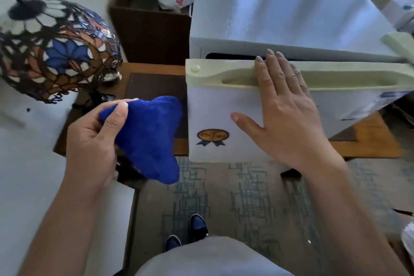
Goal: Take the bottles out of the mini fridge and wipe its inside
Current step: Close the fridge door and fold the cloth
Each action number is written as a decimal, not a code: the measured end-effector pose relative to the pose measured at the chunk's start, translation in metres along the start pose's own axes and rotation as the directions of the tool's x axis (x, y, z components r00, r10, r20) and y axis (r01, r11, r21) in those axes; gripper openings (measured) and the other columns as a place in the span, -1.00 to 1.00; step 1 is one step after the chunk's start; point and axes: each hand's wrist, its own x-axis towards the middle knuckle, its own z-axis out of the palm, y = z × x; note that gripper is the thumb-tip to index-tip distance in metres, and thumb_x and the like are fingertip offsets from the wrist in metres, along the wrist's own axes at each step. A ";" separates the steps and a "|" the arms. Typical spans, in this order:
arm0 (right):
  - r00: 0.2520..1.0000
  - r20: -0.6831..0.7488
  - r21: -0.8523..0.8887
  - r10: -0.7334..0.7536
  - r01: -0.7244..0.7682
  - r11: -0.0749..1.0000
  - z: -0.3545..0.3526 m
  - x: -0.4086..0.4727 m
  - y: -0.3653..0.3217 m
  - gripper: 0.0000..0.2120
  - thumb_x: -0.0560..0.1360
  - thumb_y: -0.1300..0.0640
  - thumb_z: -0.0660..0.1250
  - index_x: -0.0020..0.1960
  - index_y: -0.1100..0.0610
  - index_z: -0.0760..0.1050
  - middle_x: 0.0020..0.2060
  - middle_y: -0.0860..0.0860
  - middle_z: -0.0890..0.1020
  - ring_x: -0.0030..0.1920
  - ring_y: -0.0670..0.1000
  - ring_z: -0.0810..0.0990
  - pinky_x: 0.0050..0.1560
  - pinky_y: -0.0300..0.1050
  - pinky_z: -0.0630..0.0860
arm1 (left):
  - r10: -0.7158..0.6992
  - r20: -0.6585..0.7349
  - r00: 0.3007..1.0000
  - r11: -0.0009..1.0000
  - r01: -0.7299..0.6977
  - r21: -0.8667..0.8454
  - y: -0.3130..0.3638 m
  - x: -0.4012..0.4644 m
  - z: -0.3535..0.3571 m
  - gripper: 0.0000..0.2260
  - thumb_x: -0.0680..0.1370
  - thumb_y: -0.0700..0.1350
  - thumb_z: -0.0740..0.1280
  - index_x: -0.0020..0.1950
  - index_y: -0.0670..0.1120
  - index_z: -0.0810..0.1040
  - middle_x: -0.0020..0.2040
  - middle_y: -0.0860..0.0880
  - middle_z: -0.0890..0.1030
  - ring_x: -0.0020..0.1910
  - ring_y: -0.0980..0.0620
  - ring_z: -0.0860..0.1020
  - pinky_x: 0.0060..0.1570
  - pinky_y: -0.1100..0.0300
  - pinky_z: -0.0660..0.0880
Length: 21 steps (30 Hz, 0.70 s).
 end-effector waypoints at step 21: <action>0.986 -0.166 0.098 0.011 0.005 0.995 0.028 0.023 0.004 -0.13 0.63 -0.27 0.17 0.66 0.26 -0.08 0.67 0.20 -0.04 0.67 0.17 -0.15 0.66 0.15 -0.15 | 0.024 -0.041 0.999 1.000 -0.024 -0.002 0.009 -0.002 0.016 -0.79 0.58 0.03 0.30 -0.04 0.16 0.74 -0.04 0.11 0.74 0.07 0.10 0.66 0.17 0.05 0.61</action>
